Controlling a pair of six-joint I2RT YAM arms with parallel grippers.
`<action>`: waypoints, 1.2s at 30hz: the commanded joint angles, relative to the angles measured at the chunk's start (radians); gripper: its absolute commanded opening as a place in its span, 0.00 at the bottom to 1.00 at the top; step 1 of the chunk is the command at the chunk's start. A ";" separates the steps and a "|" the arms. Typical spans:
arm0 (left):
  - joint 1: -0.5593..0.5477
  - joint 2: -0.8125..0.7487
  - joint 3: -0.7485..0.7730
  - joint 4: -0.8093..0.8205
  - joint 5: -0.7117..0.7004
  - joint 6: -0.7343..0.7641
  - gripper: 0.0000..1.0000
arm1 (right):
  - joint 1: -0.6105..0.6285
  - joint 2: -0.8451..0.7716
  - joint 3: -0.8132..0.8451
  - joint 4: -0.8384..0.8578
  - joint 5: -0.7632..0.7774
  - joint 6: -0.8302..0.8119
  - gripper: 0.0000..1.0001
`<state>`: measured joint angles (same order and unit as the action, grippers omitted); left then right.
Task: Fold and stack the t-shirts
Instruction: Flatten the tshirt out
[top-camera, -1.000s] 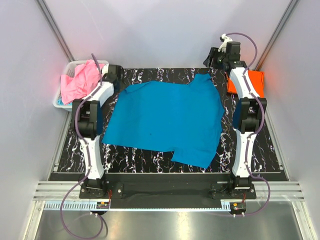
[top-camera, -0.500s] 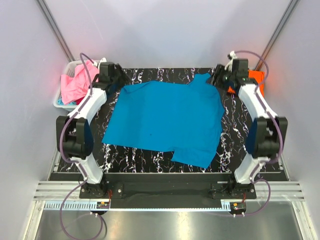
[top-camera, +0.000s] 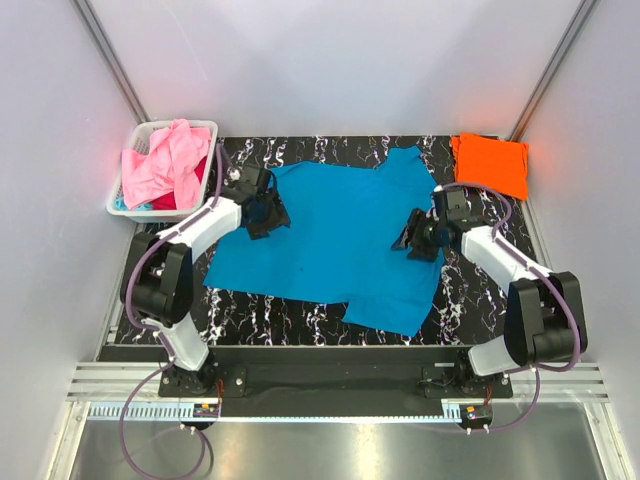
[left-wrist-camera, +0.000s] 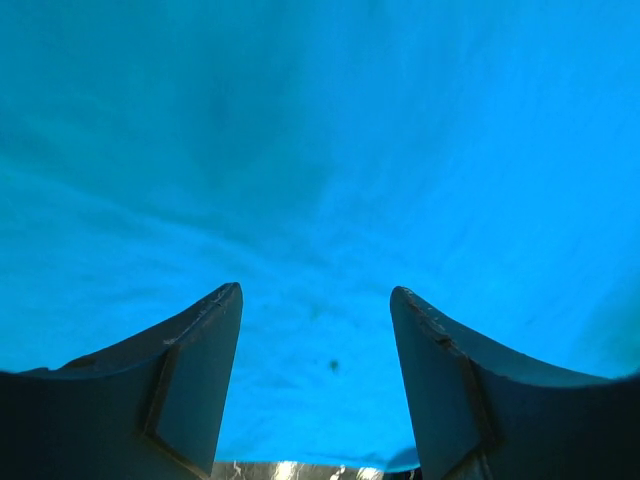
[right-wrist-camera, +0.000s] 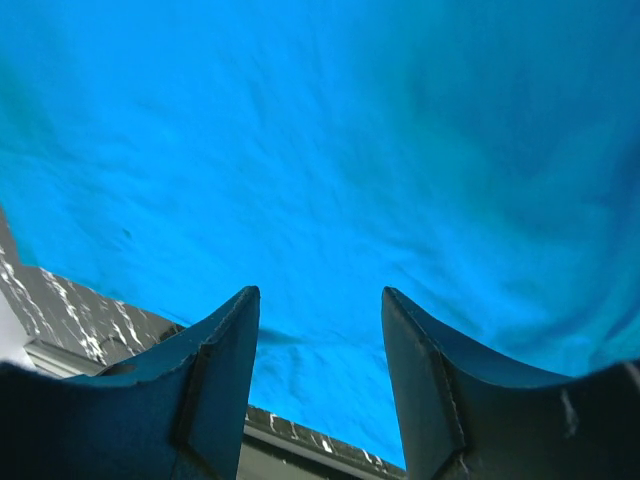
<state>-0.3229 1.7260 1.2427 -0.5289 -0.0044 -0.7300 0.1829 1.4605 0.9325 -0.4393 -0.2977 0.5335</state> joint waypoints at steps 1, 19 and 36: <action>-0.034 0.036 0.012 -0.054 -0.060 0.023 0.65 | 0.030 -0.023 -0.035 0.016 0.009 0.054 0.59; -0.082 0.195 0.077 -0.252 -0.278 -0.015 0.59 | 0.041 0.202 0.022 -0.035 0.069 0.072 0.57; -0.104 0.093 -0.157 -0.312 -0.258 -0.109 0.56 | 0.040 0.432 0.348 -0.351 0.334 -0.036 0.57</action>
<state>-0.4232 1.8027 1.1469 -0.7654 -0.2695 -0.8280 0.2184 1.8675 1.2354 -0.7223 -0.0559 0.5385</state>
